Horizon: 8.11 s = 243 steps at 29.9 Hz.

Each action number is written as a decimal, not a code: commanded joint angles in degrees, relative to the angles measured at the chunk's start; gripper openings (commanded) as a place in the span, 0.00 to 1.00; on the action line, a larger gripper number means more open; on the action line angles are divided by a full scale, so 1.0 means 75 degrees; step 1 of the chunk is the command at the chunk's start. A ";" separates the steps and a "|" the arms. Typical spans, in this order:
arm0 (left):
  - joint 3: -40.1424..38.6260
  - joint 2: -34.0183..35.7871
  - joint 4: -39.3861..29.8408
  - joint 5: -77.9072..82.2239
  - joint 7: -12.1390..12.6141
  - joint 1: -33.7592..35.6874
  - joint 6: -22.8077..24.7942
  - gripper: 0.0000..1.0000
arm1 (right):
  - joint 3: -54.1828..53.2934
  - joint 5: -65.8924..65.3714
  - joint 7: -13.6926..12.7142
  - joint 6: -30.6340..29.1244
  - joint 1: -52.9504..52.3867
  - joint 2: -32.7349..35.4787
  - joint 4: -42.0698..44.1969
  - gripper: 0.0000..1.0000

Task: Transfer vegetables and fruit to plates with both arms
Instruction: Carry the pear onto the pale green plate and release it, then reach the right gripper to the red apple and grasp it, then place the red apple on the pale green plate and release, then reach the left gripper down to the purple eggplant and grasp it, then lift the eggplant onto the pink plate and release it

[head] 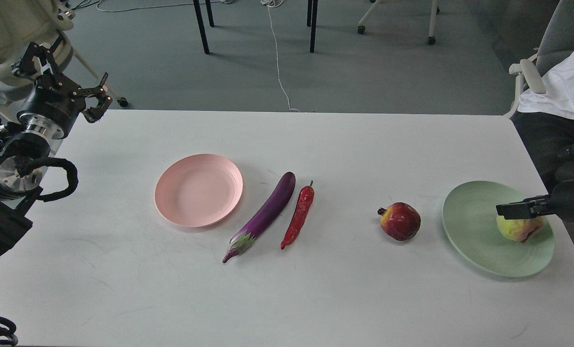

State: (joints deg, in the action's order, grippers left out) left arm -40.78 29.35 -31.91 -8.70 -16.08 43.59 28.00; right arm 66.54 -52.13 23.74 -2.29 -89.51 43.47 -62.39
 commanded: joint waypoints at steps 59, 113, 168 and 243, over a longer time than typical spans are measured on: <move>-0.0011 0.0235 0.0211 0.0000 -0.0012 -0.0152 0.0000 0.98 | 0.0995 0.0271 0.0022 0.0528 -0.0640 -0.4202 -0.0974 0.73; 0.0434 0.0410 -0.0947 0.2058 0.0035 0.0059 0.0000 0.98 | -0.2762 0.0130 -0.0037 0.0494 0.0237 0.0158 -0.0273 0.98; 0.3082 -0.1628 -0.3902 1.7109 0.0445 0.0516 -0.0476 0.90 | -1.3923 0.7725 0.0568 -0.1217 0.8044 -0.0651 0.0233 0.99; 0.3598 0.0611 -0.4360 1.5984 0.0855 0.0961 -0.0206 0.23 | -1.4286 0.7701 0.0568 -0.2272 0.8126 -0.0780 0.1018 0.99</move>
State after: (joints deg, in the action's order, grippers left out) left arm -13.63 34.57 -65.81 111.21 -9.90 50.84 26.88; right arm -40.61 5.63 28.00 -19.32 -28.56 37.64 -54.71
